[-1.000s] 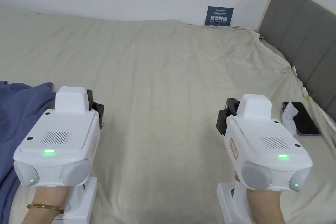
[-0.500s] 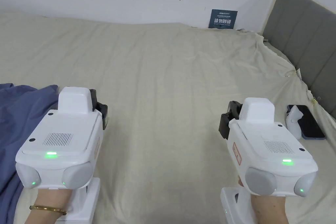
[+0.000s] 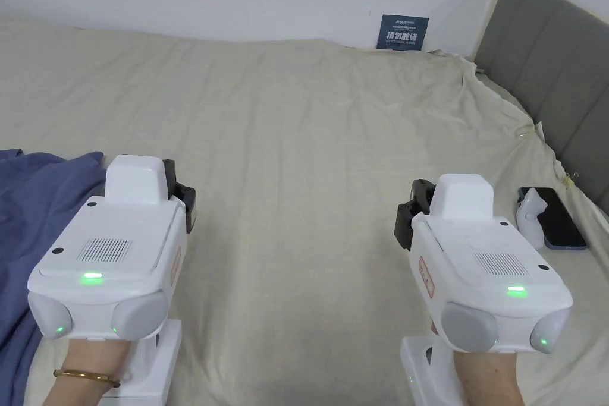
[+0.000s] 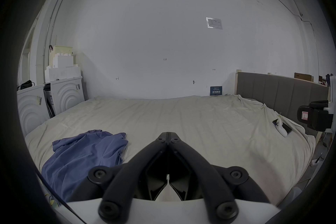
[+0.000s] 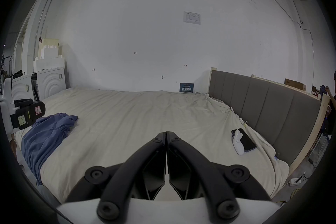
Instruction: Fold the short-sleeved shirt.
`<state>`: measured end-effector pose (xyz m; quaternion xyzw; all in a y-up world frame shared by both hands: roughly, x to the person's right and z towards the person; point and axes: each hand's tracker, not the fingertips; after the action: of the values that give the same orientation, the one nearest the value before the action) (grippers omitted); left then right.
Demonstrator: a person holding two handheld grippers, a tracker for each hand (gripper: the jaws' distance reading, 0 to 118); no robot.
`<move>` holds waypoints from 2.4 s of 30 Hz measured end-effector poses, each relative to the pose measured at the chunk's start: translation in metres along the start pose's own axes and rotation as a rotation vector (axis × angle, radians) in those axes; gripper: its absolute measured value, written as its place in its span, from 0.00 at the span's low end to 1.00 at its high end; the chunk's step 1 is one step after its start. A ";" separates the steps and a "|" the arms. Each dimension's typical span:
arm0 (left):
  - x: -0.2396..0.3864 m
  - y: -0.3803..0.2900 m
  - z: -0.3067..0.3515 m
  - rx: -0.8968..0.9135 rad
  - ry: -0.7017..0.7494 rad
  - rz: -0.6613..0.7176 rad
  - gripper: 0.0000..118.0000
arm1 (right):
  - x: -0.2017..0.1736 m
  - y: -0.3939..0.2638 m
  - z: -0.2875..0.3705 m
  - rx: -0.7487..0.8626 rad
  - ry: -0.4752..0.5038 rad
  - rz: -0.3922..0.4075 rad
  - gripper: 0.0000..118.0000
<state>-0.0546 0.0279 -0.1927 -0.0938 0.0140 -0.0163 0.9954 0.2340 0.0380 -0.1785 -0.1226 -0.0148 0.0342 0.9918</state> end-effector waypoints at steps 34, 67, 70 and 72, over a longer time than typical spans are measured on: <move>-0.003 0.001 0.001 0.003 -0.006 -0.009 0.00 | 0.000 0.005 0.002 0.010 0.002 0.006 0.00; -0.169 -0.016 0.102 0.002 0.463 0.079 0.00 | -0.187 0.023 -0.011 0.045 0.453 0.091 0.00; -0.177 -0.018 0.104 -0.004 0.487 0.087 0.00 | -0.197 0.023 -0.008 0.045 0.472 0.094 0.00; -0.182 -0.019 0.105 -0.004 0.489 0.096 0.00 | -0.202 0.023 -0.009 0.043 0.482 0.098 0.00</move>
<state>-0.2339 0.0354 -0.0811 -0.0882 0.2591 0.0091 0.9618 0.0315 0.0433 -0.1972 -0.1067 0.2289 0.0522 0.9662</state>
